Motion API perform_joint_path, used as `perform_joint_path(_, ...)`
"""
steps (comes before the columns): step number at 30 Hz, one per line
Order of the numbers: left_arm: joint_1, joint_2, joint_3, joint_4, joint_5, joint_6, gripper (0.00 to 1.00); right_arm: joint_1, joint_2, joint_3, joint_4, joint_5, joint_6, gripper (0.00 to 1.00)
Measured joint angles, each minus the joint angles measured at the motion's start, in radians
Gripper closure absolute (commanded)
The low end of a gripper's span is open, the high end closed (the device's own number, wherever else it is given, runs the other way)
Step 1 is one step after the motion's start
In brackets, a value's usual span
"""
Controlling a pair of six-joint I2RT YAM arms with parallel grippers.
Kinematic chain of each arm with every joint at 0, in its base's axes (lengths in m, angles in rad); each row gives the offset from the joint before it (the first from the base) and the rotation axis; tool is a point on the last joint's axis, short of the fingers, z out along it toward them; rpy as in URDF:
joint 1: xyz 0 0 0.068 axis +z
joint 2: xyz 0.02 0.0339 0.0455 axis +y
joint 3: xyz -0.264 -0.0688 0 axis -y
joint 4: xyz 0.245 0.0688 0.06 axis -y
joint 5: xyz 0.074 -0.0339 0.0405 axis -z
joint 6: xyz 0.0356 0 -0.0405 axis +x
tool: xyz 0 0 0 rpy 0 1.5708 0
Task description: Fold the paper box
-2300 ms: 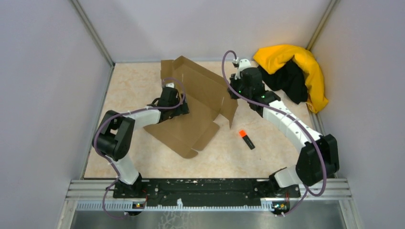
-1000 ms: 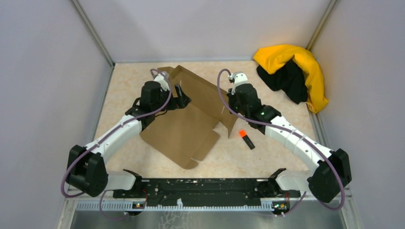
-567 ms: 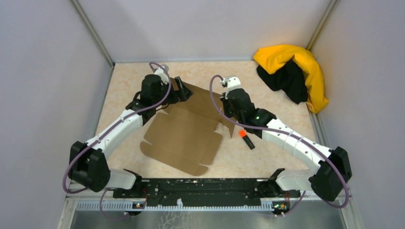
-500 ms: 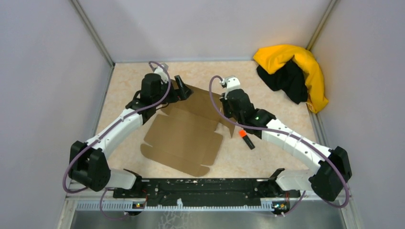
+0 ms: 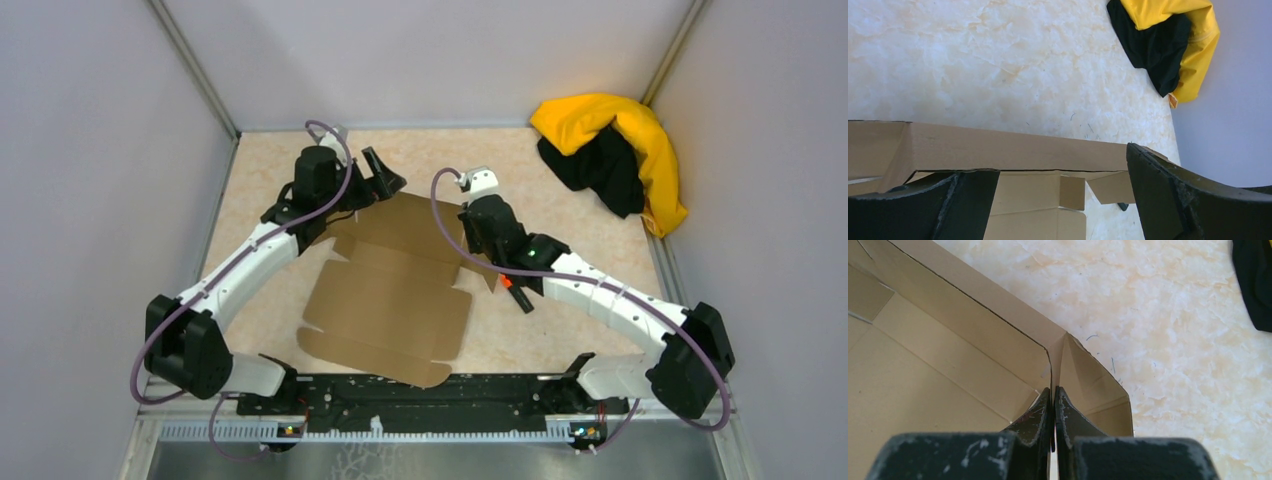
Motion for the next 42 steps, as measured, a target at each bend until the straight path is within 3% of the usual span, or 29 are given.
perform_joint_path(4,-0.001,0.021,0.001,-0.007,0.002,-0.018,0.03,0.008,0.0,-0.012,-0.001,0.011,0.0,1.0)
perform_joint_path(13,-0.012,0.033,-0.032,-0.006,0.015,-0.033,0.59,0.018,0.012,-0.051,-0.014,0.03,0.001,1.0)
perform_joint_path(23,-0.019,0.017,-0.048,-0.008,0.025,-0.046,0.77,0.043,0.013,-0.052,-0.018,0.056,0.0,1.0)
perform_joint_path(25,-0.019,0.004,-0.052,-0.017,0.024,-0.046,0.72,0.056,0.013,-0.053,-0.018,0.068,-0.005,1.0)
perform_joint_path(28,-0.022,-0.014,-0.056,-0.027,0.024,-0.044,0.56,0.08,0.009,-0.061,-0.016,0.092,-0.009,1.0)
perform_joint_path(31,-0.029,-0.043,-0.076,-0.035,0.022,-0.038,0.22,0.108,-0.003,-0.071,-0.008,0.117,-0.02,1.0)
perform_joint_path(32,-0.031,-0.051,-0.082,-0.042,0.021,-0.041,0.06,0.117,-0.008,-0.073,-0.007,0.126,-0.024,1.0)
perform_joint_path(33,-0.033,-0.061,-0.088,-0.05,0.019,-0.04,0.02,0.129,-0.014,-0.079,-0.003,0.138,-0.027,1.0)
perform_joint_path(42,-0.043,-0.122,-0.117,-0.096,-0.002,-0.031,0.01,0.211,-0.04,-0.1,0.025,0.223,-0.056,1.0)
